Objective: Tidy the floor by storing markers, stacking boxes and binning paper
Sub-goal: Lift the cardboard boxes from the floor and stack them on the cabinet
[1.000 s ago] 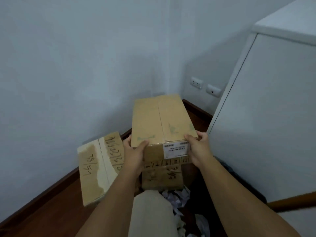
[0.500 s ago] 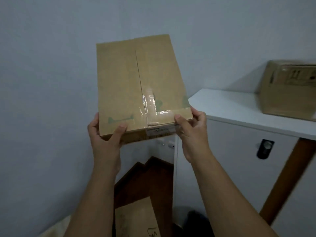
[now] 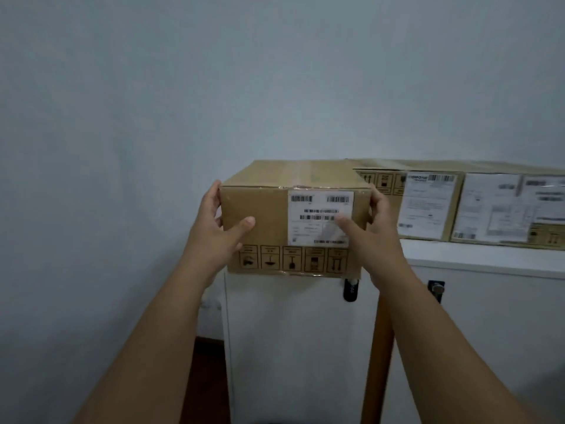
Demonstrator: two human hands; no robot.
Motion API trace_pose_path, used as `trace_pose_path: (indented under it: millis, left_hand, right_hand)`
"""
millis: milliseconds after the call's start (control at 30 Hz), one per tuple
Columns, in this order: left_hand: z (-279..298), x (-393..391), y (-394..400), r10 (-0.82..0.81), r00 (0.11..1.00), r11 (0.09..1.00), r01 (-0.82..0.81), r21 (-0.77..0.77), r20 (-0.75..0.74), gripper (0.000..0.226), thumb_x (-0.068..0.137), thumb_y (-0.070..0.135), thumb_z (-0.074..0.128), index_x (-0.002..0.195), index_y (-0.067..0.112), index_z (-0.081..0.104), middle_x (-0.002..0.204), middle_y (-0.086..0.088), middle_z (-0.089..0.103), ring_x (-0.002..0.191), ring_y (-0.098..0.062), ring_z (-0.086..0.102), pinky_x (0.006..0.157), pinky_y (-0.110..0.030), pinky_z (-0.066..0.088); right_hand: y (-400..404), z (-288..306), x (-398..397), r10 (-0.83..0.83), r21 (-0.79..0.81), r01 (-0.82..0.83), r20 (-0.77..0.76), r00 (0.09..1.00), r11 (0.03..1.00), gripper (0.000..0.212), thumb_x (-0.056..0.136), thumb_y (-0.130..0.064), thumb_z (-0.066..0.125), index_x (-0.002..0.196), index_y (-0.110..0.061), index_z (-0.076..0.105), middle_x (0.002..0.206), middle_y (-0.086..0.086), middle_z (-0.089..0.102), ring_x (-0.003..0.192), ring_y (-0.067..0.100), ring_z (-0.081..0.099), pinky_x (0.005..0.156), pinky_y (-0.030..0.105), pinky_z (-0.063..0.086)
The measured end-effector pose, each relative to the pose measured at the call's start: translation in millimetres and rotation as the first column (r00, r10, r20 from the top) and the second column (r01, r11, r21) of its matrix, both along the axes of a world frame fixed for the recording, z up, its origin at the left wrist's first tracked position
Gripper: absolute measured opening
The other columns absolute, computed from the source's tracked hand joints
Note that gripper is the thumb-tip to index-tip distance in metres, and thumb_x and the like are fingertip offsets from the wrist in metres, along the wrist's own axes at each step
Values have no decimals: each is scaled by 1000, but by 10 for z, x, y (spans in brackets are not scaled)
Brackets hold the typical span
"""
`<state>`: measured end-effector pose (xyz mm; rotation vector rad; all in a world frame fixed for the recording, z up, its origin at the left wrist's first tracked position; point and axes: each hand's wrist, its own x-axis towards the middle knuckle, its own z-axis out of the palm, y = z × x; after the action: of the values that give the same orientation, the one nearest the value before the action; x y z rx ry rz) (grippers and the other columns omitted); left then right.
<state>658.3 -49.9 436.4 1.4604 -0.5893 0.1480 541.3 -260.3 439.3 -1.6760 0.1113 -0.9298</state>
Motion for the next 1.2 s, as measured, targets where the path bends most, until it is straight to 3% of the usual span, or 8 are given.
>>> trace_pose_path:
  millis: [100, 233, 400, 533, 700, 867, 1000, 1200]
  left_hand:
    - [50, 149, -190, 142, 974, 972, -171, 160, 175, 95, 86, 19, 72, 150, 47, 7, 157, 12, 20, 138, -19, 36, 107, -45, 42]
    - [-122, 268, -495, 185, 882, 838, -372, 399, 434, 94, 89, 23, 67, 155, 29, -1, 160, 5, -21, 150, -20, 7, 119, -34, 22]
    - [-267, 710, -662, 72, 834, 656, -453, 604, 547, 92, 93, 32, 60, 155, 15, -5, 156, 12, -34, 151, -26, -6, 122, -44, 17]
    - [-329, 1070, -725, -77, 860, 510, -401, 761, 505, 84, 96, 46, 49, 156, 16, 0, 157, 12, -32, 151, -28, -6, 121, -53, 12]
    - [-558, 1275, -772, -195, 880, 276, -374, 886, 432, 70, 98, 61, 19, 156, 26, 1, 162, 10, -18, 150, -25, -14, 116, -64, -6]
    - [-837, 1224, -520, -103, 867, 424, -405, 810, 487, 67, 99, 58, 15, 156, 25, 10, 164, 9, -2, 151, -20, -11, 117, -57, -7]
    - [-1391, 956, 148, 73, 901, 656, -366, 659, 428, 66, 97, 57, 27, 155, 26, 14, 163, 11, 5, 150, -15, -3, 120, -49, -1]
    - [-2700, 339, 1657, 328, 944, 558, -232, 797, 45, 61, 95, 38, 57, 150, 26, 33, 158, 1, 24, 148, -24, 15, 122, -45, 13]
  right_hand:
    - [-88, -16, 129, -139, -285, 126, -28, 990, 950, 92, 87, -11, 66, 148, -44, 6, 150, -15, 30, 130, 4, 39, 103, 32, 35]
    - [-197, -41, 471, -557, -739, 374, -2, 831, 561, 86, 86, -19, 63, 150, -38, 9, 161, 3, -15, 148, 29, 1, 117, 48, 12]
    - [-453, 9, 838, -681, -916, 275, 3, 732, 292, 85, 89, -25, 55, 152, -27, -1, 161, -3, -16, 147, 29, -17, 117, 57, -8]
    - [-636, 93, 1028, -687, -940, 224, -15, 727, 258, 78, 89, -27, 53, 150, -34, 5, 162, -8, 0, 148, 30, -10, 114, 58, -12]
    - [-699, 105, 1276, -754, -947, 184, -83, 652, 263, 82, 90, -37, 50, 152, -31, -3, 162, -7, -11, 147, 31, -17, 108, 60, -19]
    - [-644, 90, 1404, -787, -942, 141, -164, 594, 303, 78, 93, -41, 42, 153, -24, -5, 160, -1, -23, 143, 33, -28, 105, 64, -23]
    - [-179, -314, 1294, -665, -892, 218, -115, 738, 396, 60, 90, -40, 49, 146, -31, 32, 162, 2, -11, 146, 31, -22, 109, 60, -18]
    - [969, -1780, 867, -379, -853, 33, -196, 904, 520, 48, 86, -31, 57, 133, -38, 51, 163, 3, 3, 147, 30, -9, 112, 59, -7]
